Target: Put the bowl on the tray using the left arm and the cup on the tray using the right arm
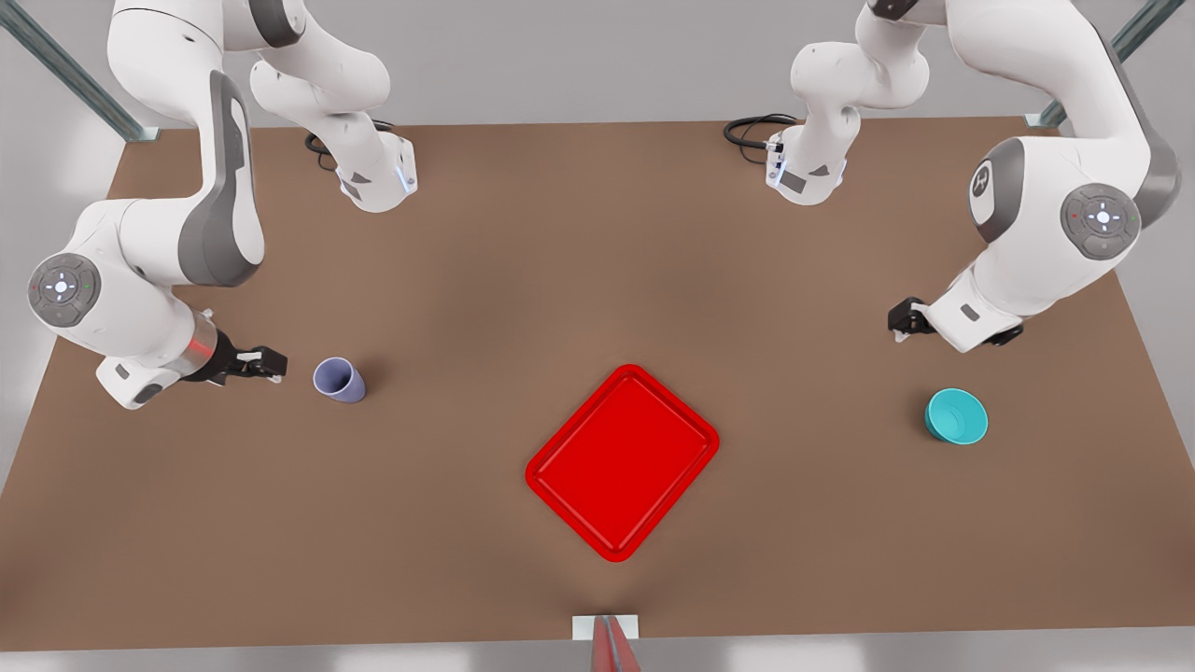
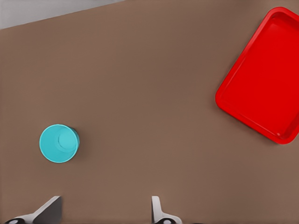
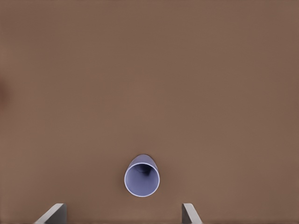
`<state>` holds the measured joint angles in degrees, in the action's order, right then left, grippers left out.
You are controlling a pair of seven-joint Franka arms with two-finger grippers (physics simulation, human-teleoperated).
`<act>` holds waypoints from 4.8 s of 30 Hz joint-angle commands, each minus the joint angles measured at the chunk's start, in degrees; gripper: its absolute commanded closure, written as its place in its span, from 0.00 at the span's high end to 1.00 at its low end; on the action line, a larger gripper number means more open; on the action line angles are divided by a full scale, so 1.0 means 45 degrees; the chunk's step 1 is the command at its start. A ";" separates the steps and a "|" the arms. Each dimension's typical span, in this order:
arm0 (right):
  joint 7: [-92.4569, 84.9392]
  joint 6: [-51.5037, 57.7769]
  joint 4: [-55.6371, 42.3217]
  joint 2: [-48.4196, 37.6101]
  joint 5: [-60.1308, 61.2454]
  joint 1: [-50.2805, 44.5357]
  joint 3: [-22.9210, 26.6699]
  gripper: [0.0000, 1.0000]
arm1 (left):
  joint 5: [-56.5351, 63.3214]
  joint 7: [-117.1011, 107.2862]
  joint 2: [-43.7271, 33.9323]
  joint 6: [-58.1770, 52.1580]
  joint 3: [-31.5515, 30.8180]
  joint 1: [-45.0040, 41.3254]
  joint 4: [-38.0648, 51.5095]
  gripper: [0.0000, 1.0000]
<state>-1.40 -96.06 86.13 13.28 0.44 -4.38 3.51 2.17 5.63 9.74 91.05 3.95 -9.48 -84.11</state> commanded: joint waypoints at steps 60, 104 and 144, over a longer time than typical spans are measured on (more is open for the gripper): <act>-0.0021 -0.0098 0.0625 -0.0528 0.0000 0.0153 0.0117 1.00 | -0.5776 0.1018 0.5043 0.5371 0.1309 0.1545 -0.1757 0.21; -0.0021 -0.0078 0.0625 -0.0489 0.0020 0.0153 0.0098 1.00 | 0.0045 0.0898 0.0647 -0.1776 0.2969 -0.3224 0.0331 1.00; -0.0724 -0.9062 0.9316 0.0351 0.0391 0.1950 -0.0605 1.00 | -0.0210 0.0898 0.1156 -0.2637 0.2969 -0.3127 0.0586 1.00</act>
<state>-4.66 -137.20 128.14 15.03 2.20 4.39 0.79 1.22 9.62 14.95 79.19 17.23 -23.55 -81.48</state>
